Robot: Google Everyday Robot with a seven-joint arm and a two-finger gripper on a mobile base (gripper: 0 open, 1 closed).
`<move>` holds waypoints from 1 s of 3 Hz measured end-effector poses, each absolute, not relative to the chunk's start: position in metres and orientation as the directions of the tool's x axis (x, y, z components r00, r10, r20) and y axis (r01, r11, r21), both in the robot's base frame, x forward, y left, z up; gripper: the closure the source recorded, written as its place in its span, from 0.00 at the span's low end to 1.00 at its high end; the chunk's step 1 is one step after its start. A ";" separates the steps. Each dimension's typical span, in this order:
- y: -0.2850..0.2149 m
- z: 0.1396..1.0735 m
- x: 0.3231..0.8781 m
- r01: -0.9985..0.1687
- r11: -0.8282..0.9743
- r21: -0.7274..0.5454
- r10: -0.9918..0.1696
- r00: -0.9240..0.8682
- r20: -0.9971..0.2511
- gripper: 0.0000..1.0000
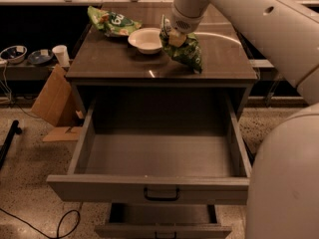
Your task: Pick green jalapeno chip bag from top drawer and place on counter
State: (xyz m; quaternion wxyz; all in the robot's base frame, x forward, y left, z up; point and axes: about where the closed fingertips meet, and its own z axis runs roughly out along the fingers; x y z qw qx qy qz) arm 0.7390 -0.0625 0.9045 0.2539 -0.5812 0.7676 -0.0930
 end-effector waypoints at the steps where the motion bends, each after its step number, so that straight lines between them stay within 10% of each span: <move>1: -0.061 0.901 0.743 -0.846 0.320 -0.427 -0.933 -0.204 -0.296 0.27; 2: -0.060 0.899 0.746 -0.850 0.331 -0.410 -0.928 -0.214 -0.305 0.00; 3: -0.060 0.899 0.746 -0.850 0.331 -0.410 -0.928 -0.214 -0.305 0.00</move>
Offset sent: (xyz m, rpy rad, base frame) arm 0.0079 0.0021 -0.0010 0.0383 0.0148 -0.0128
